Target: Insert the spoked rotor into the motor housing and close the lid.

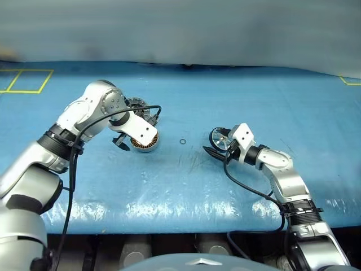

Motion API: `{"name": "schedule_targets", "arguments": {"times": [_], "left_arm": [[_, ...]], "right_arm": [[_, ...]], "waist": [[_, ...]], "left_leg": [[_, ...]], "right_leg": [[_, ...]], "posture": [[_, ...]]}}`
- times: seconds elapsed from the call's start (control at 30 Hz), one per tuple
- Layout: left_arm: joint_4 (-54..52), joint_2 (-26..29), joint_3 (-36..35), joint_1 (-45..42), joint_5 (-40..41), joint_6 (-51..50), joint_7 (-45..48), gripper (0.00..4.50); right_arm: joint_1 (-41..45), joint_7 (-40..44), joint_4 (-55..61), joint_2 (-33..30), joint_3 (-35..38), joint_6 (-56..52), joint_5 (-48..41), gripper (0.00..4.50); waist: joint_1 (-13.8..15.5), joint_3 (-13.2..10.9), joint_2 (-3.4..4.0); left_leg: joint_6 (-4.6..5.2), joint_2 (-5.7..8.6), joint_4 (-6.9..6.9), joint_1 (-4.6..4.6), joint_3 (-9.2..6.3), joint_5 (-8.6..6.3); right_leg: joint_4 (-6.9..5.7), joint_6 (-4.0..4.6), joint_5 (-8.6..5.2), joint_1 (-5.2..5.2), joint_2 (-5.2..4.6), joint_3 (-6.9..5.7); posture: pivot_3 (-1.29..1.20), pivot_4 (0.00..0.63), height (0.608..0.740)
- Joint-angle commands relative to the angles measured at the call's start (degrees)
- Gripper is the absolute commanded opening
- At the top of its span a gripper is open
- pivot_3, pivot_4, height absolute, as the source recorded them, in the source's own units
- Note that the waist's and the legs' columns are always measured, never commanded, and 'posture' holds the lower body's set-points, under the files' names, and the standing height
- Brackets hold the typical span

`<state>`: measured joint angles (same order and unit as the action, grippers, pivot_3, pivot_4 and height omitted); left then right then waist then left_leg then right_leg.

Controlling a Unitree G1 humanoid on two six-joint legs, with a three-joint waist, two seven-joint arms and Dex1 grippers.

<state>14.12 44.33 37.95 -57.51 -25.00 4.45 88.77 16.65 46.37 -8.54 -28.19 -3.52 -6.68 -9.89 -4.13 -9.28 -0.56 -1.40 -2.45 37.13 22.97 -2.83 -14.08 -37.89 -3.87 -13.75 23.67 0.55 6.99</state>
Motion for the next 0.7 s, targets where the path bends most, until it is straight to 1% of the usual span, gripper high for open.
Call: {"name": "schedule_targets", "arguments": {"times": [0.03, 0.2, 0.33, 0.7], "left_arm": [[2.33, -0.87, 1.47, -2.28, -3.84, 2.68, 1.10, 4.50], [3.63, -1.96, 3.90, -1.36, -7.07, 6.18, 2.70, 4.50], [4.49, -3.90, 3.59, -0.57, -7.42, 6.36, 1.73, 4.50], [7.47, -5.10, 3.20, -1.38, -9.17, 8.44, 0.47, 4.50]], "right_arm": [[1.23, 1.24, 2.27, -1.93, 0.77, -0.92, -0.38, 4.47], [1.26, 1.92, 3.72, -2.53, 0.39, -2.38, -0.53, 4.47], [0.67, 1.83, 5.15, -2.30, 0.08, -3.29, -0.42, 4.47], [-0.84, 1.26, 7.18, -2.42, 0.69, -4.40, -0.65, 4.47]], "waist": [[0.13, -0.01, -0.01], [0.14, -0.02, -0.02], [0.30, -0.03, -0.02], [0.30, -0.03, -0.02]], "left_leg": [[0.00, 0.00, 0.01, 0.00, -0.01, 0.00], [0.01, 0.00, 0.05, 0.01, -0.01, 0.00], [0.01, 0.01, 0.13, 0.02, -0.01, 0.00], [0.01, 0.01, 0.35, 0.02, -0.02, 0.00]], "right_leg": [[-0.01, 0.01, -0.01, -0.01, -0.01, -0.01], [-0.05, 0.01, 0.00, -0.01, -0.01, 0.00], [-0.08, -0.01, 0.00, -0.03, -0.02, -0.01], [-0.25, -0.07, 0.00, -0.08, -0.02, -0.01]], "posture": [[0.00, 0.150, 0.740], [0.00, 0.150, 0.740], [0.00, 0.150, 0.740], [0.00, 0.150, 0.740]]}}
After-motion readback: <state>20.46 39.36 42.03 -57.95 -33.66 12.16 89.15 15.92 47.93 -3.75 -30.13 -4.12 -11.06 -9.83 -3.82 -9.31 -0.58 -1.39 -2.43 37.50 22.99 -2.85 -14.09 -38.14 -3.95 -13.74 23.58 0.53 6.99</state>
